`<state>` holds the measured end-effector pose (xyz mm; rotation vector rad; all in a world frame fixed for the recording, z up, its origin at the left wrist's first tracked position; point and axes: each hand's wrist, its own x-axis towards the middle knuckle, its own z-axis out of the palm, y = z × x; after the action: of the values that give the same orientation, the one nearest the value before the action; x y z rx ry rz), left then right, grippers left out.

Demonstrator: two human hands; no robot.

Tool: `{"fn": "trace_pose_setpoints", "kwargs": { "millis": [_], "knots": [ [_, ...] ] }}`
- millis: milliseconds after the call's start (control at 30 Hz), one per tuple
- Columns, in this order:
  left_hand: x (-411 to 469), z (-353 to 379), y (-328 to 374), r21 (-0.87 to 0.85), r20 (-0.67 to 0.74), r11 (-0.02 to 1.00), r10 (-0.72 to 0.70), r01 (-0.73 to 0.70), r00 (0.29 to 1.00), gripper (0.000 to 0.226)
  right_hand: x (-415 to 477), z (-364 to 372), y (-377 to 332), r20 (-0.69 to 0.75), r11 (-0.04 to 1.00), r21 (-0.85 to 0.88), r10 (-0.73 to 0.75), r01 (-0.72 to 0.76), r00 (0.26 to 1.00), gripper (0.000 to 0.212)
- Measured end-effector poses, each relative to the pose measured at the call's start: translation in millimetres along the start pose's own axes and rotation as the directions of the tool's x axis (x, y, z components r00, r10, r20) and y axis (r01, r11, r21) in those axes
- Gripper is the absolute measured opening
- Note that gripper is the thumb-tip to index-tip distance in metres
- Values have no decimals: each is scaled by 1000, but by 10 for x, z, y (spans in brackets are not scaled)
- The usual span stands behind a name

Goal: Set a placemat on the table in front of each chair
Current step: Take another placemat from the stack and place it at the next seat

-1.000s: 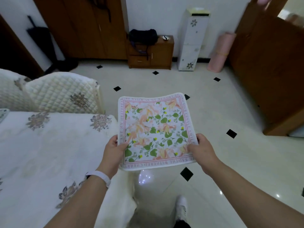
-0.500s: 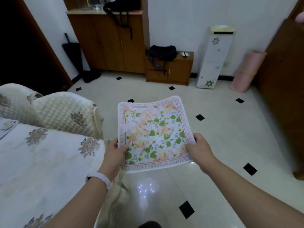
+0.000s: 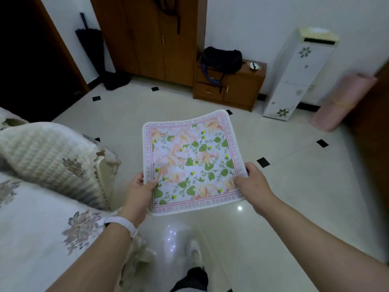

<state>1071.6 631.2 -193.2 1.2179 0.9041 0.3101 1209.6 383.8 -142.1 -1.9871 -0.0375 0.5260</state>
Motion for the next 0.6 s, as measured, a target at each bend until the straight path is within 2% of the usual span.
{"fn": "trace_pose_setpoints", "kwargs": {
  "millis": [100, 400, 600],
  "knots": [
    [491, 199, 203, -16, -1, 1000, -18, 18, 1000, 24, 502, -23, -325, 0, 999, -43, 3, -3, 1000, 19],
    [1600, 552, 1135, -82, -36, 995, 62, -65, 997, 25, 1768, 161, -1237, -5, 995, -22, -95, 95, 995, 21],
    [2135, 452, 1425, -112, -161, 989, 74, -93, 984, 25, 2540, 605, -1627, 60, 990, -24, -137, 138, 989, 24]
  ]
}}
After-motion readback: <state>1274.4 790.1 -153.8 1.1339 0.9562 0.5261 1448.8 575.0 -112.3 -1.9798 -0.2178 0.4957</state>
